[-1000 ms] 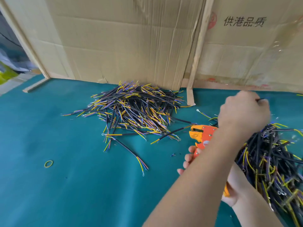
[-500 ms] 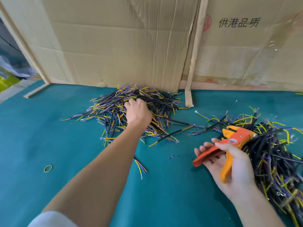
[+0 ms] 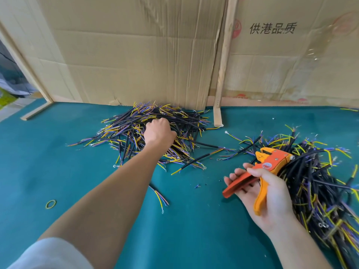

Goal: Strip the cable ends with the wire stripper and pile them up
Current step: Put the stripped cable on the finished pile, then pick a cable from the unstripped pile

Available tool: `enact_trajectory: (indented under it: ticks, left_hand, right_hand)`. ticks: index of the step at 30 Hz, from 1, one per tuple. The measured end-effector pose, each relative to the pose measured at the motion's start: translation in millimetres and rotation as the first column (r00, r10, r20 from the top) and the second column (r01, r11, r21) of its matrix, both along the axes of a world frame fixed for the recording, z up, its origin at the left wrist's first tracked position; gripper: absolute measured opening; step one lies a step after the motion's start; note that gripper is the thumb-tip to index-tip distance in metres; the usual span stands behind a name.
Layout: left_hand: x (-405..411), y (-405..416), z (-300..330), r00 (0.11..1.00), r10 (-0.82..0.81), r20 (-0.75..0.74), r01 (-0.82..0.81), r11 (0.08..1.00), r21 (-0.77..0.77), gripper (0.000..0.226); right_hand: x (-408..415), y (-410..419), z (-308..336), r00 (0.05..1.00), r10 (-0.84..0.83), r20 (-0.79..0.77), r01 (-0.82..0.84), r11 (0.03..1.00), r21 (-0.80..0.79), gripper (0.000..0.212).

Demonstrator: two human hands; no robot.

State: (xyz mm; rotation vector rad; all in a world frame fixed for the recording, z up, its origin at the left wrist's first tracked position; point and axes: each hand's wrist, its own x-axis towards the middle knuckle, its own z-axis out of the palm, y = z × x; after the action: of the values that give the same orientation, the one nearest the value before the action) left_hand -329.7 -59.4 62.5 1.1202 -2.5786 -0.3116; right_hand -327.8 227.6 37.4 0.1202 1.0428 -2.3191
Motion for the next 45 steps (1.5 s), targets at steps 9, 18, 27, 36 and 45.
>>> enact_trajectory:
  ticks: [9, 18, 27, 36, 45]
  left_hand:
    - [-6, 19, 40, 0.879, 0.038, -0.474, 0.119, 0.947, 0.297, 0.027]
    - [61, 134, 18, 0.537, 0.159, -0.828, 0.508, 0.723, 0.468, 0.008]
    - [76, 166, -26, 0.648, 0.188, -0.738, 0.504, 0.621, 0.600, 0.017]
    - [73, 161, -35, 0.697, 0.102, -0.709, 0.514, 0.619, 0.594, 0.022]
    - [75, 144, -33, 0.804, -0.033, -0.593, 0.556, 0.393, 0.732, 0.022]
  right_hand:
    - [0, 1, 0, 1.000, 0.004, 0.021, -0.004, 1.000, -0.014, 0.018]
    - [9, 0, 3, 0.966, 0.257, -0.025, -0.257, 0.966, 0.031, 0.042]
    - [7, 7, 8, 0.935, 0.273, -0.225, -0.283, 0.959, -0.012, 0.046]
    - [4, 5, 7, 0.929, 0.240, -0.282, -0.252, 0.968, -0.008, 0.056]
    - [-6, 14, 1, 0.933, 0.196, -0.303, -0.234, 0.968, -0.093, 0.068]
